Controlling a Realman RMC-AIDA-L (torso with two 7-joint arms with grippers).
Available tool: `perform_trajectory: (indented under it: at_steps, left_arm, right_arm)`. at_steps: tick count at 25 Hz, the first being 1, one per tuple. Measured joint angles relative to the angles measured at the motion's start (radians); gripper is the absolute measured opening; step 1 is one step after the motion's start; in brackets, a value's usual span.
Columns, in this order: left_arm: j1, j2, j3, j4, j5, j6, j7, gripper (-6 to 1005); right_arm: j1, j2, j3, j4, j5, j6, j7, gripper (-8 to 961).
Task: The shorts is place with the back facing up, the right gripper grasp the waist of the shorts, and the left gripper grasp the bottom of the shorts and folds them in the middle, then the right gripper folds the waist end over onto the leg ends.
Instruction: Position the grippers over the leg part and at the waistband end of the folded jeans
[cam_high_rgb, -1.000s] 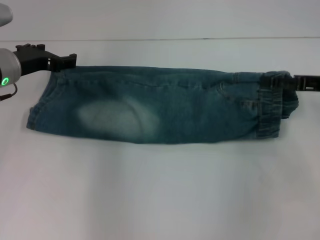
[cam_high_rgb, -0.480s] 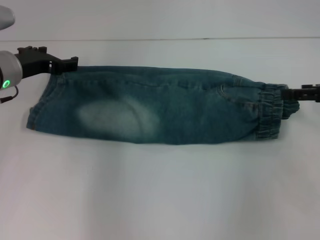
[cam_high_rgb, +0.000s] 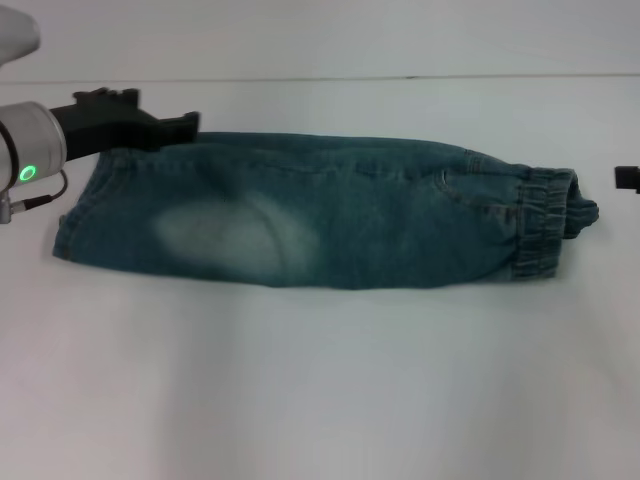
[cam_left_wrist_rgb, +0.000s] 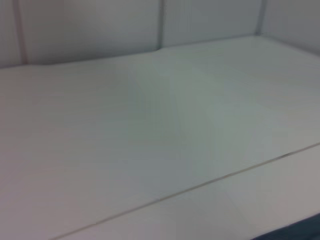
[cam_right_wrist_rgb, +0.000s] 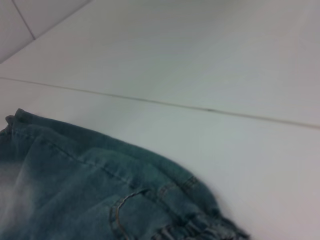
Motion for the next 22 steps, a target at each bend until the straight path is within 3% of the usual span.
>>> perform_trajectory:
  at_steps: [5, 12, 16, 22]
  left_arm:
    - [0.017, 0.009, -0.097, 0.026, -0.181, 0.264, 0.106, 919]
    - [0.019, 0.025, -0.241, -0.024, -0.266, 0.568, 0.134, 920]
    - [0.03, 0.032, -0.268, -0.047, -0.256, 0.628, 0.107, 920]
    - [0.031, 0.033, -0.263, -0.082, -0.191, 0.626, 0.097, 919]
  right_arm:
    - [-0.02, 0.026, 0.079, -0.009, 0.025, -0.007, -0.14, 917]
    - [-0.087, 0.076, 0.126, -0.001, 0.142, -0.029, -0.378, 910]
    - [-0.128, 0.111, 0.148, 0.019, 0.222, -0.032, -0.517, 903]
    - [-0.131, 0.109, 0.133, 0.161, 0.242, -0.034, -0.626, 891]
